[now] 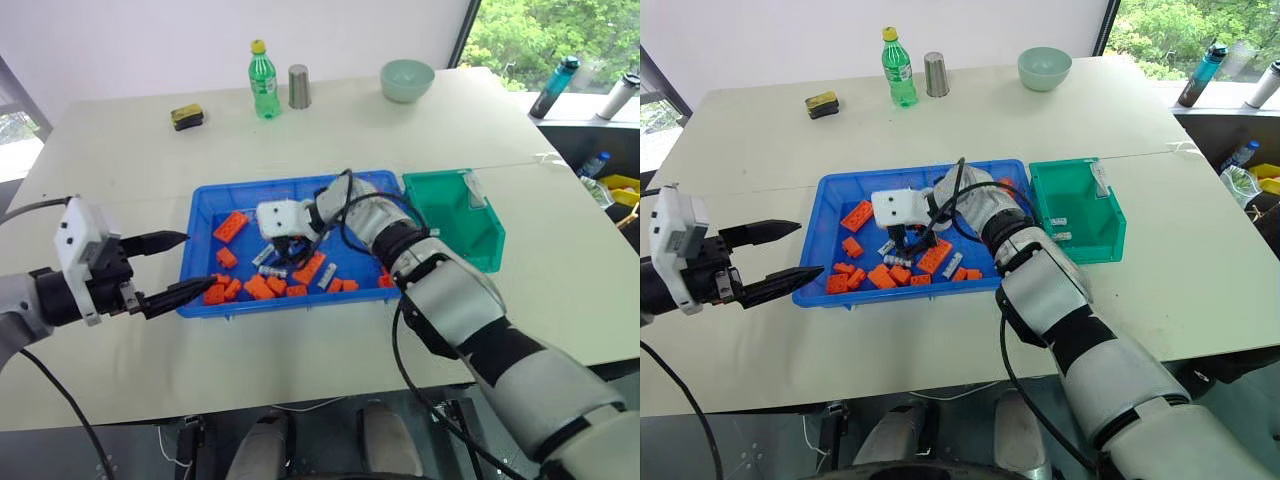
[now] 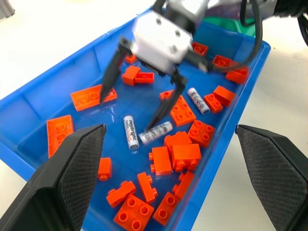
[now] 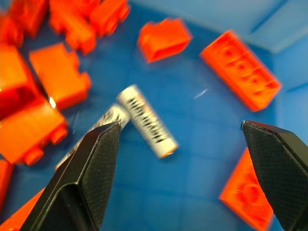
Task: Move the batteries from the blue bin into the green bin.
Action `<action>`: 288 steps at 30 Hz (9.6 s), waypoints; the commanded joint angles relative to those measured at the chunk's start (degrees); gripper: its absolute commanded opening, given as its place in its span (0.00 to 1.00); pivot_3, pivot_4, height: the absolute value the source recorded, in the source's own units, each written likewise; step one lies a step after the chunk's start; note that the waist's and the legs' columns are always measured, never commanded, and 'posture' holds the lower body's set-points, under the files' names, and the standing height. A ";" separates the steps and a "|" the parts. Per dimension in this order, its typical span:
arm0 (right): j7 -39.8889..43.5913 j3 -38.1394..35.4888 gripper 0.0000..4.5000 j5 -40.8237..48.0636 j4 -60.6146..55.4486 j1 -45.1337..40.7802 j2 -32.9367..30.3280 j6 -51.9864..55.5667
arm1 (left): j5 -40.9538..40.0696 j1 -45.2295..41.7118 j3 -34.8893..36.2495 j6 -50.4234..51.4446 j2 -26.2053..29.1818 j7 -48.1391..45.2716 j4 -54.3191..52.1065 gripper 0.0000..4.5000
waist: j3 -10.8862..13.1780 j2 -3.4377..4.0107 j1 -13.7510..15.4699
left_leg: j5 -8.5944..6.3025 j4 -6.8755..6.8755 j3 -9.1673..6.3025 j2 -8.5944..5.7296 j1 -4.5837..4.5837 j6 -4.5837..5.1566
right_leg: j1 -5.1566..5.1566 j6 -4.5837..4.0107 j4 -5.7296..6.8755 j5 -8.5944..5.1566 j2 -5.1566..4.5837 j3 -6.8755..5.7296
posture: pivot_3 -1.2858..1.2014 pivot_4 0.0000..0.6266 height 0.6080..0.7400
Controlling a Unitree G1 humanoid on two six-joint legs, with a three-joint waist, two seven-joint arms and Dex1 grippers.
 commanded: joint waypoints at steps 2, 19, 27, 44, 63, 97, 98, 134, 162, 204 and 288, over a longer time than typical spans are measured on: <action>-2.03 0.02 0.91 -0.86 -0.06 -0.02 1.12 -2.42 | -0.61 0.73 2.82 -0.55 0.14 0.32 -1.78 1.00 | -0.01 -0.01 0.01 | 0.00 0.01 -0.01 0.02 0.01 -0.01 | 0.01 0.00 0.00 0.00 0.01 0.00 | 0.52 0.24 0.90; 4.62 -0.74 0.22 -0.44 -0.23 2.60 0.49 0.20 | -0.96 -1.07 1.24 -0.62 0.22 1.18 -0.82 1.00 | -0.01 -0.01 0.14 | 0.01 0.01 -0.03 0.01 0.08 -0.01 | 0.10 0.00 0.00 0.00 0.01 -0.01 | 0.52 0.24 0.90; 6.79 -6.35 0.22 5.54 -5.02 4.00 -2.02 8.43 | 0.42 -5.70 -5.43 -2.09 -0.91 0.03 2.85 1.00 | -0.02 -0.01 0.31 | 0.01 0.03 -0.05 -0.01 0.09 -0.01 | 0.16 0.00 0.00 0.00 0.00 -0.02 | 0.52 0.24 0.90; 3.70 -5.41 0.22 5.78 -6.94 6.90 0.26 12.54 | 0.88 -4.63 -4.05 -2.01 -0.64 -1.27 3.08 1.00 | -0.02 -0.02 0.13 | 0.01 0.03 -0.06 0.00 0.09 -0.01 | 0.05 0.00 0.25 0.00 0.00 -0.01 | 0.52 0.24 0.90; -1.47 -24.58 0.02 20.85 -62.44 16.07 -16.78 63.13 | 1.42 -17.15 -15.39 -4.03 -3.32 -5.89 9.50 1.00 | -0.04 -0.04 2.84 | 0.00 0.17 -0.20 -0.15 -0.05 -0.01 | 0.00 -0.01 0.43 0.00 -0.12 -0.02 | 0.52 0.24 0.90; -2.61 -7.89 0.67 34.85 -81.19 24.23 -31.73 70.84 | 6.04 -26.35 -19.58 -5.73 -2.85 -13.88 18.37 1.00 | -0.03 -0.12 3.56 | -0.03 0.23 0.39 0.05 0.00 0.06 | -0.12 0.00 0.37 0.00 -0.08 0.09 | 0.52 0.24 0.90; -2.31 -5.40 0.67 33.86 -79.38 24.02 -30.33 68.81 | 5.86 -25.85 -19.09 -5.55 -2.57 -13.69 17.96 1.00 | -0.03 -0.15 3.68 | -0.03 0.23 0.34 -0.02 -0.04 0.06 | -0.12 0.00 0.37 0.00 -0.13 0.09 | 0.52 0.24 0.90; -7.88 -18.43 0.02 29.15 -75.11 23.60 -24.54 70.60 | 5.09 -26.03 -20.38 -5.25 -5.30 -9.74 16.37 1.00 | -0.05 -0.20 3.96 | -0.01 0.34 0.08 -0.17 -0.08 0.03 | -0.10 0.00 0.43 0.00 -0.18 0.03 | 0.52 0.24 0.90; -8.46 -18.64 0.77 36.85 -82.61 28.40 -39.24 76.02 | 8.71 -30.51 -23.68 -7.45 -8.11 -13.72 20.58 1.00 | -0.07 -0.23 3.47 | -0.03 0.28 0.31 0.00 -0.06 0.07 | -0.11 0.00 0.38 0.00 -0.08 0.05 | 0.52 0.24 0.90; 10.11 2.16 0.99 26.97 -76.15 26.30 -35.51 64.52 | 5.50 -24.34 -19.54 -6.53 -6.91 -6.33 13.93 1.00 | -0.06 -0.25 3.60 | -0.03 0.32 0.17 -0.10 -0.08 0.06 | -0.10 0.00 0.37 0.00 -0.16 0.04 | 0.52 0.24 0.90; 12.24 -15.94 0.00 20.52 -54.35 25.12 -29.86 26.24 | 5.52 -24.04 -19.04 -7.12 -6.81 -6.12 14.72 1.00 | -0.05 -0.23 3.58 | -0.01 0.33 0.10 -0.09 0.01 0.01 | 0.01 0.00 0.36 0.00 -0.10 -0.02 | 0.52 0.24 0.90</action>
